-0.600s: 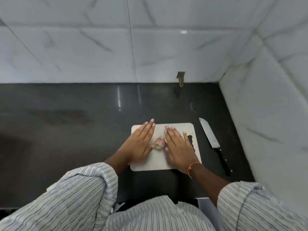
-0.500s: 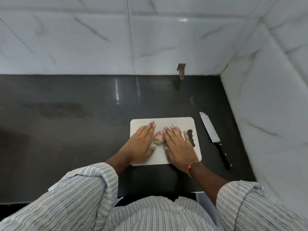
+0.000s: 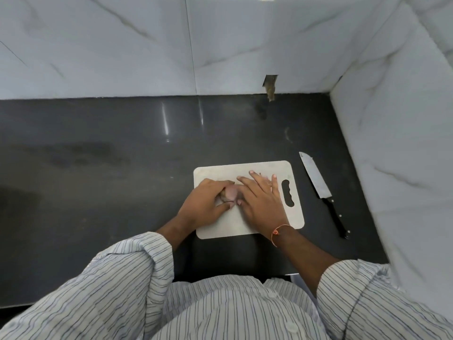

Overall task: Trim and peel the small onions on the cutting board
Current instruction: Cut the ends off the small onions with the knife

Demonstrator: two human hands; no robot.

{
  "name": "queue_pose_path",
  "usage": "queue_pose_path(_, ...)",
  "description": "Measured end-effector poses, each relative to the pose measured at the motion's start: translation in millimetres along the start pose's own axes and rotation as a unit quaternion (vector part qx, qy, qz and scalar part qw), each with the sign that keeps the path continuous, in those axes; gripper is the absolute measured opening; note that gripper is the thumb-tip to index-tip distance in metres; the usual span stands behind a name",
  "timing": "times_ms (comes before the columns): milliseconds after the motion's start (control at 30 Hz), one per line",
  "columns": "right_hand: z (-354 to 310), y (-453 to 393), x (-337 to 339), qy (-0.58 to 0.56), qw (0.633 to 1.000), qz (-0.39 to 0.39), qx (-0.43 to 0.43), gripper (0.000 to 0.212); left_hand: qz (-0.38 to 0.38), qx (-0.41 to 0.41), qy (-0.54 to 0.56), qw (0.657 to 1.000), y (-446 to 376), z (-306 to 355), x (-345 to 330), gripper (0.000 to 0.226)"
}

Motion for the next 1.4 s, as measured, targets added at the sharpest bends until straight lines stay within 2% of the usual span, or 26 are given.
queue_pose_path(233, 4, 7, 5, -0.044, 0.996, 0.053, -0.061, 0.039, 0.017, 0.004, 0.062, 0.998, 1, -11, 10, 0.054)
queue_pose_path(400, 28, 27, 16, -0.061, 0.983, 0.081, -0.150, 0.044, 0.018, 0.004, 0.078, 0.997, -1, -10, 5, 0.050)
queue_pose_path(500, 52, 43, 25, -0.048, 0.972, 0.072, -0.221, 0.044, 0.028, 0.003, 0.085, 0.996, -4, -12, 3, 0.050)
queue_pose_path(800, 112, 80, 54, 0.020, 0.915, 0.039, -0.402, 0.050, 0.021, -0.016, 0.100, 0.995, -21, 1, -5, 0.048)
queue_pose_path(1000, 135, 90, 60, 0.003, 0.852, 0.025, -0.523, 0.047, 0.009, -0.011, 0.094, 0.995, -18, -2, -6, 0.054)
queue_pose_path(1200, 142, 83, 54, -0.083, 0.827, 0.045, -0.554, 0.028, 0.017, -0.025, 0.085, 0.996, -13, 7, 4, 0.048)
queue_pose_path(1400, 112, 62, 51, -0.203, 0.815, 0.047, -0.540, 0.023, 0.030, 0.007, 0.071, 0.997, -8, 5, 10, 0.047)
Point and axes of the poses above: each hand's wrist, its own y-axis away from the middle knuckle, its own x-axis out of the back of the hand, z = x × y, the point moved 3 cm from there along -y, towards the middle knuckle, and after that the axes turned 7 degrees about z, right-handed, at the moved point
